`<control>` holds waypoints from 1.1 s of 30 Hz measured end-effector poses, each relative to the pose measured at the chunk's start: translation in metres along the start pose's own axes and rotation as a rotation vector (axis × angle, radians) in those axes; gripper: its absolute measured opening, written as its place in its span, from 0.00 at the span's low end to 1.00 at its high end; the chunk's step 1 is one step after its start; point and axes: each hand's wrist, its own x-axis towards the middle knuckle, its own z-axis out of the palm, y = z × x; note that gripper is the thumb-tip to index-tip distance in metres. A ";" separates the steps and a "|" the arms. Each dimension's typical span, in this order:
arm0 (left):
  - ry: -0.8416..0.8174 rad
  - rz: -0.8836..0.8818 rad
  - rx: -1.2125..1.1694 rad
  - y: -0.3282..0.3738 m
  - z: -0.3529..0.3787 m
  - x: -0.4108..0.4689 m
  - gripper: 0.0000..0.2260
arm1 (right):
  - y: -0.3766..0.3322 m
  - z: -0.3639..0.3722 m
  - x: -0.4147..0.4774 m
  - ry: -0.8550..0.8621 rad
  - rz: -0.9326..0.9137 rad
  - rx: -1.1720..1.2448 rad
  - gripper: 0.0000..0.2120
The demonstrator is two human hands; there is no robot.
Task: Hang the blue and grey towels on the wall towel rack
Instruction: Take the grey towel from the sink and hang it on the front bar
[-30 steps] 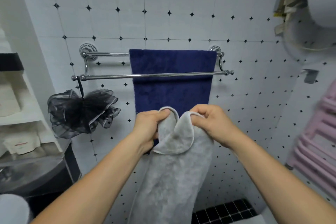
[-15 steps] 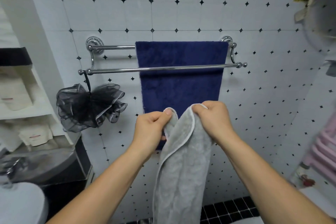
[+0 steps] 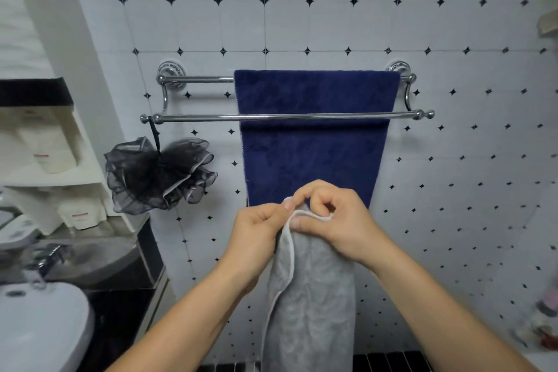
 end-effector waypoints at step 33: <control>0.476 -0.716 0.034 -0.048 -0.151 0.037 0.10 | 0.090 -0.115 -0.005 -0.307 0.649 -0.235 0.14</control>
